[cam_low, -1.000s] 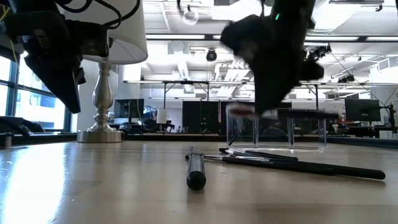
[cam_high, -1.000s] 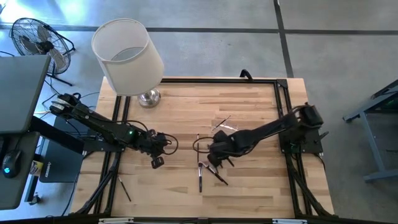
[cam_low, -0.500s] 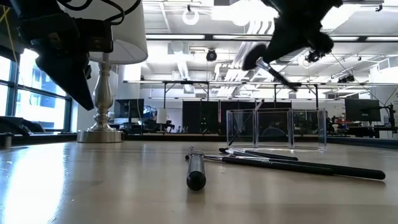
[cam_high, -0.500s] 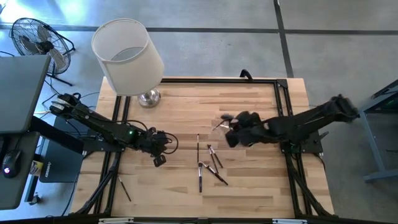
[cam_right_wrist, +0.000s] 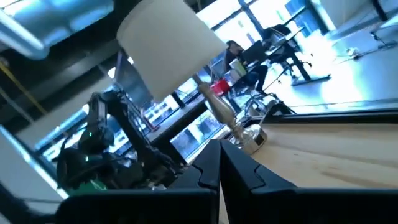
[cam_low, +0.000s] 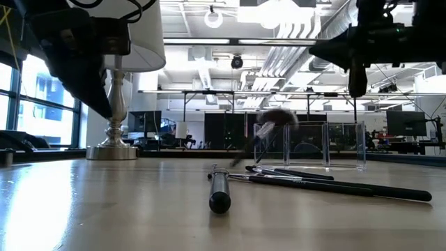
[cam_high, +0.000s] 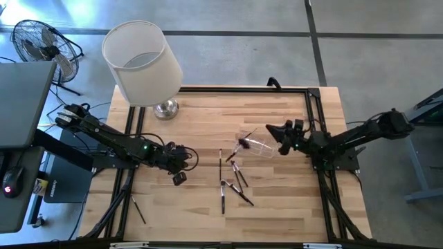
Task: Put items in baskets/containers
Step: Put the black highlighter brush into the transparent organizer
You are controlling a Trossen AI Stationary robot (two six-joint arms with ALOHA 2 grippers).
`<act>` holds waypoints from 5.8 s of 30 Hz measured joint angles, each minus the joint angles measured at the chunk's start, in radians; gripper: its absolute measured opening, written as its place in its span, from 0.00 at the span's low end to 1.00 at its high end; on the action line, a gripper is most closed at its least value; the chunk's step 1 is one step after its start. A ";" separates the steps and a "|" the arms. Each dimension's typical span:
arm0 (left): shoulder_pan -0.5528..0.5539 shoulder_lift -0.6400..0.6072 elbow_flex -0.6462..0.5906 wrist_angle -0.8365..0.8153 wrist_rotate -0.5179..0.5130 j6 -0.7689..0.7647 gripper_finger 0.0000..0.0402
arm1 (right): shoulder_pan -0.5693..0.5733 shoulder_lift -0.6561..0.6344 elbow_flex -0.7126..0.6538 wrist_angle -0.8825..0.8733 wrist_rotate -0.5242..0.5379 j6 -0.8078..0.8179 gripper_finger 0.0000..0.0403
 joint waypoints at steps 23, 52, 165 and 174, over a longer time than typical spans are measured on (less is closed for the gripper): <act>0.000 0.000 0.000 0.225 -0.162 0.061 0.01 | 0.001 0.001 0.562 -1.297 -0.306 0.040 0.00; 0.315 0.551 0.449 0.218 0.163 0.564 0.46 | 0.463 0.128 0.804 -2.283 -0.276 0.905 0.00; 0.229 0.283 0.375 0.408 -0.488 0.258 0.09 | -0.101 0.405 0.804 -0.714 -0.081 -0.169 0.42; 0.228 0.283 0.374 0.405 -0.451 0.261 0.09 | -0.160 0.406 0.804 -0.679 -0.073 -0.167 0.38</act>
